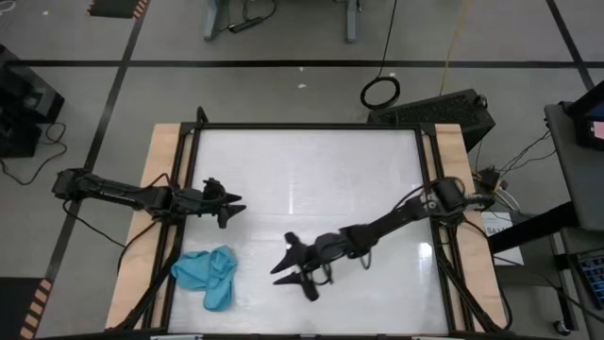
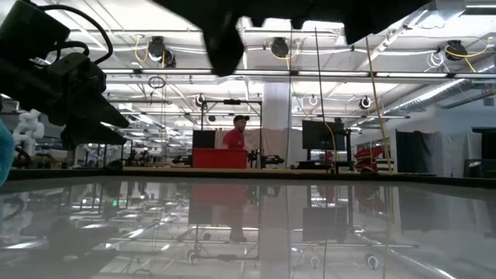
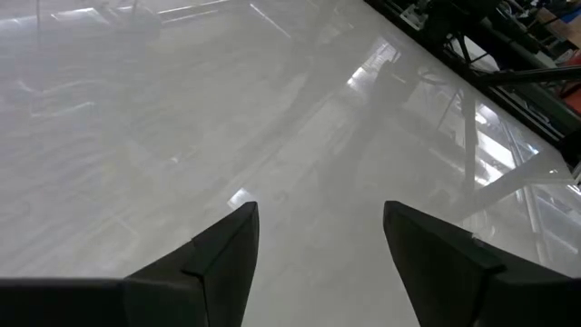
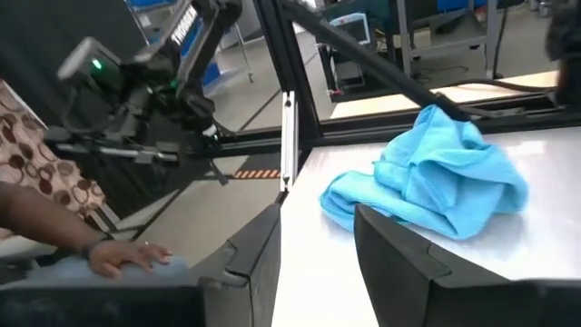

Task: Roll towel
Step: Roll the blue microfiber towel

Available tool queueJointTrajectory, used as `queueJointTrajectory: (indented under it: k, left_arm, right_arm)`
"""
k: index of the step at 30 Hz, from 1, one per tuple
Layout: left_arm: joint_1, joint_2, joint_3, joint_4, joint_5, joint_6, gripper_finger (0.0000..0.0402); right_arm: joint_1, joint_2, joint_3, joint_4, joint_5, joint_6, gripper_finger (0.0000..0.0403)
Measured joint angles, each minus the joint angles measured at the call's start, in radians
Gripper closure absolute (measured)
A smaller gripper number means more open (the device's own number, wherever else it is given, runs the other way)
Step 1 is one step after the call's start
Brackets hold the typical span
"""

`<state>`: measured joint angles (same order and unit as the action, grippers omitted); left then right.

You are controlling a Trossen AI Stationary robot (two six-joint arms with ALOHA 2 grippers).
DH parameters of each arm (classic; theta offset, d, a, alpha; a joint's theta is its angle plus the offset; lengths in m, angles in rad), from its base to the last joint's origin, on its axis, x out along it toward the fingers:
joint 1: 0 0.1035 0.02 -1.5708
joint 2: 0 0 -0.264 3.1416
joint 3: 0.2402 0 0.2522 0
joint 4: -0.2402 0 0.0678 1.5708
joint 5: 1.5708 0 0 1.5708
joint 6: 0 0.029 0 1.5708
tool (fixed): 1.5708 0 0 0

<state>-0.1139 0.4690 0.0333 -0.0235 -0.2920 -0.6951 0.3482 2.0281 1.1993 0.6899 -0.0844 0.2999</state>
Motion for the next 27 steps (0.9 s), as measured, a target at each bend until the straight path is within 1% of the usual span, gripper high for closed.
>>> queueJointTrajectory:
  k: [6, 11, 17, 27]
  left_arm:
    - [0.0, 0.0, 0.0, 0.0, 0.0, 0.0, 0.0159]
    - [0.0, 0.0, 0.0, 0.0, 0.0, 0.0, 0.0159]
    - [0.0, 0.0, -0.001, 0.005, 0.0, 0.0, 0.0159]
    - [0.0, 0.0, -0.001, 0.011, 0.0, 0.0, 0.0159]
  right_arm:
    - [0.011, 0.152, 0.167, -0.002, 0.0, -0.077, 0.0271]
    - [0.013, 0.241, 0.273, -0.011, 0.001, -0.12, 0.0271]
    - [-0.006, 0.302, 0.352, -0.045, 0.008, -0.14, 0.0271]
    - [-0.051, 0.377, 0.46, -0.053, 0.012, -0.159, 0.0271]
